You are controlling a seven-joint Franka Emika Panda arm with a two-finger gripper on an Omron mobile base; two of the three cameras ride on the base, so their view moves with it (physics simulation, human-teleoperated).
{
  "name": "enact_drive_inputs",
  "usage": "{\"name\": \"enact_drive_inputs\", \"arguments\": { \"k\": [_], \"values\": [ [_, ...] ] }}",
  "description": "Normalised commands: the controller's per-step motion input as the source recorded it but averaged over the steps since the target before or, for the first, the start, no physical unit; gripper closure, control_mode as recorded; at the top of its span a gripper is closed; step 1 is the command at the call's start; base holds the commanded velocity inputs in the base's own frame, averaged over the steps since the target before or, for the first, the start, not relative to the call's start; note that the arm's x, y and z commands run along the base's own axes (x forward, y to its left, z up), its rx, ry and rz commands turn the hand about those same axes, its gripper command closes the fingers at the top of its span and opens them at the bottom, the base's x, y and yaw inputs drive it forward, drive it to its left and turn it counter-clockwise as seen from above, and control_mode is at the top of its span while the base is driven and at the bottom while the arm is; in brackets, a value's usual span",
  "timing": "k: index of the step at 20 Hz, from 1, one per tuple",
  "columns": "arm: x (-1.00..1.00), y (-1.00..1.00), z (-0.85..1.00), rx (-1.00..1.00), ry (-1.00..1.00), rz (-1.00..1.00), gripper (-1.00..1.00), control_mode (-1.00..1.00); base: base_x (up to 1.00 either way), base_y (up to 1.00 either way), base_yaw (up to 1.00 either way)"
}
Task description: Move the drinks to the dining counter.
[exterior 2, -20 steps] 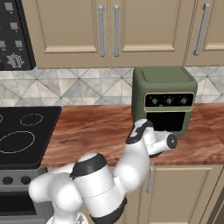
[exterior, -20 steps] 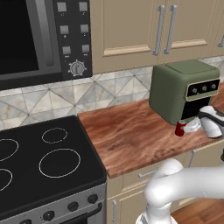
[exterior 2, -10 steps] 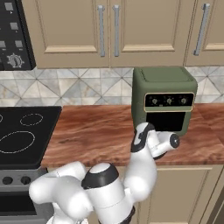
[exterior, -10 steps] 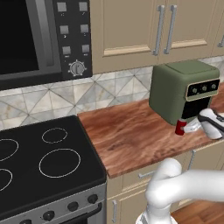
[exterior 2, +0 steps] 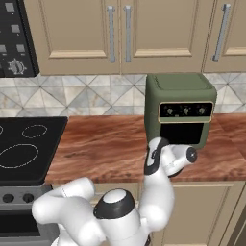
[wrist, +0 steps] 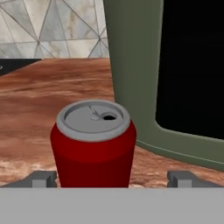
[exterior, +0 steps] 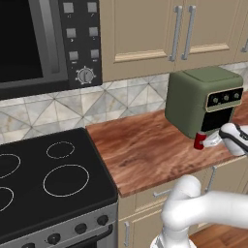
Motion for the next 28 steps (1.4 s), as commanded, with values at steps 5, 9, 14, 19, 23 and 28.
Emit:
{"name": "enact_drive_inputs", "arguments": {
  "k": [5, 9, 14, 19, 23, 28],
  "values": [
    [-0.04, 0.09, 0.0, 0.0, 0.0, 0.0, -1.0, -1.0, 0.0, 0.0, 0.0],
    [-0.02, 0.07, 0.0, 0.0, 0.0, 0.0, -1.0, -1.0, 0.0, 0.0, 0.0],
    [-0.02, 0.11, 0.0, 0.0, 0.0, 0.0, -1.0, -1.0, 0.0, 0.0, 0.0],
    [0.0, 0.13, 0.0, 0.0, 0.0, 0.0, -1.0, -1.0, 0.0, 0.0, 0.0],
    [0.0, 0.13, 0.0, 0.0, 0.0, 0.0, -1.0, -1.0, 0.0, 0.0, 0.0],
    [0.0, 0.14, 0.0, 0.0, 0.0, 0.0, -1.0, -1.0, 0.0, 0.0, 0.0]
  ]
}}
